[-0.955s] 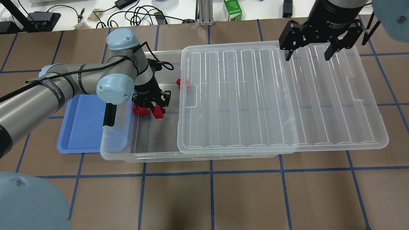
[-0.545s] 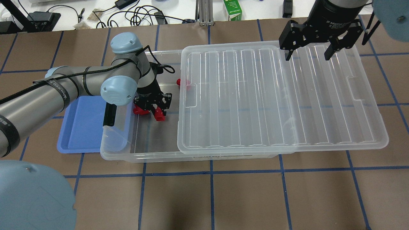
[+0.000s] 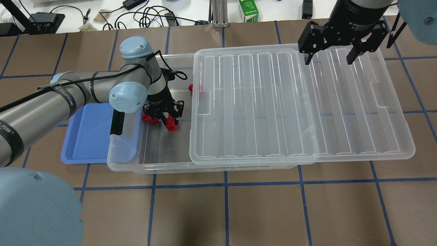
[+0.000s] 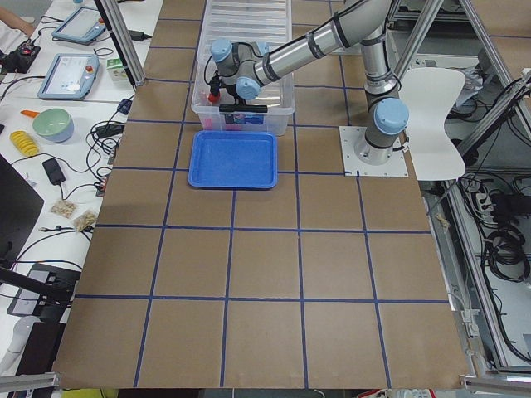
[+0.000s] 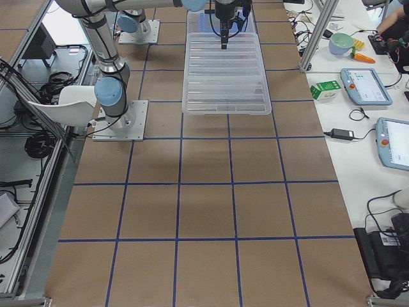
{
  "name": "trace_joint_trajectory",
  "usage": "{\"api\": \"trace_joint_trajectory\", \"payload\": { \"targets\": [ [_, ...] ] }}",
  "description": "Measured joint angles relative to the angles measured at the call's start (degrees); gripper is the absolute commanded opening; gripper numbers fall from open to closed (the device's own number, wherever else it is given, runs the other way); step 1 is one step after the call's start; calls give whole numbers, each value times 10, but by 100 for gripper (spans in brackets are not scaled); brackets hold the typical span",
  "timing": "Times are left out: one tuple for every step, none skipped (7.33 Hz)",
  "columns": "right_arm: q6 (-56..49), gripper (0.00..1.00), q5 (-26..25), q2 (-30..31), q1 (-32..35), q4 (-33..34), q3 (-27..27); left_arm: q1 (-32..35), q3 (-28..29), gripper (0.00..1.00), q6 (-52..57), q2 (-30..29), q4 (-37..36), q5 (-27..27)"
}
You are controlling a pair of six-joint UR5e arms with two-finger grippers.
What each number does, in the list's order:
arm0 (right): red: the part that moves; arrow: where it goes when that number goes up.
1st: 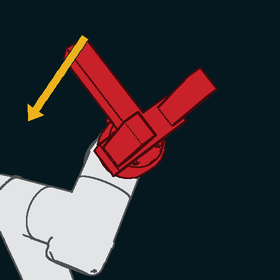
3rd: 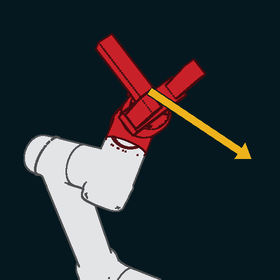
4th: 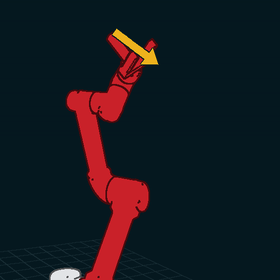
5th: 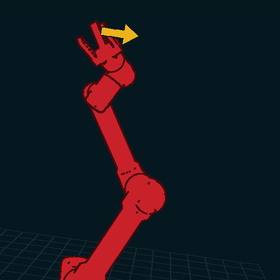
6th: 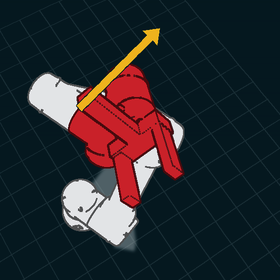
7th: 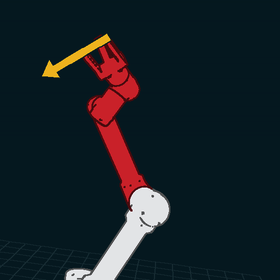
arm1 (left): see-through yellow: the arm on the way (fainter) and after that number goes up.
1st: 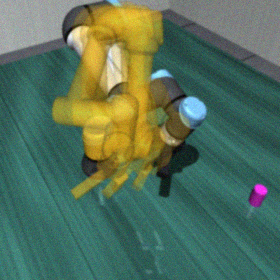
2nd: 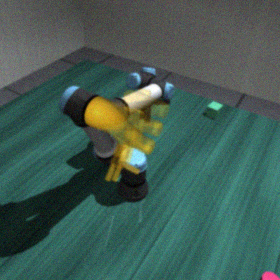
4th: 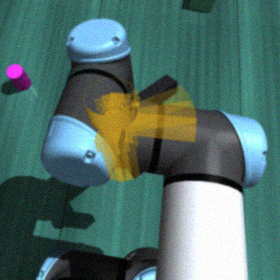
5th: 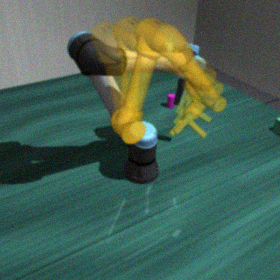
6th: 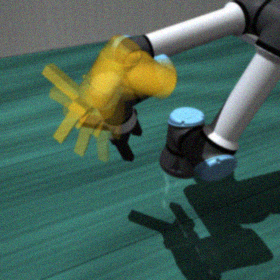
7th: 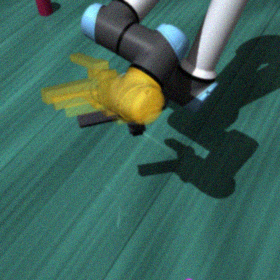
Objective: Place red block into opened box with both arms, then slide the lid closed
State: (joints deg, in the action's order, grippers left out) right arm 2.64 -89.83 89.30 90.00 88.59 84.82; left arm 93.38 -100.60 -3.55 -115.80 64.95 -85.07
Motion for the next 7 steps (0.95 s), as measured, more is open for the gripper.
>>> {"api": "trace_joint_trajectory", "payload": {
  "targets": [
    [0,100,0,0,0,0,0,0,3,100,-1,5,-1,0],
    [0,100,0,0,-1,0,-1,-1,10,100,-1,15,1,-2],
    [-9,100,0,-1,-5,1,-2,-2,19,100,-1,27,9,-5],
    [-35,100,-7,-2,-22,1,-3,-3,32,100,-1,41,30,-7],
    [-80,100,-21,-1,-61,0,-4,-4,51,100,0,59,66,-9],
    [-135,100,-28,-1,-109,-1,-5,-5,80,100,0,78,113,-10],
    [-195,100,-31,0,-153,-1,-5,-9,117,100,1,98,175,-13]
  ]
}}
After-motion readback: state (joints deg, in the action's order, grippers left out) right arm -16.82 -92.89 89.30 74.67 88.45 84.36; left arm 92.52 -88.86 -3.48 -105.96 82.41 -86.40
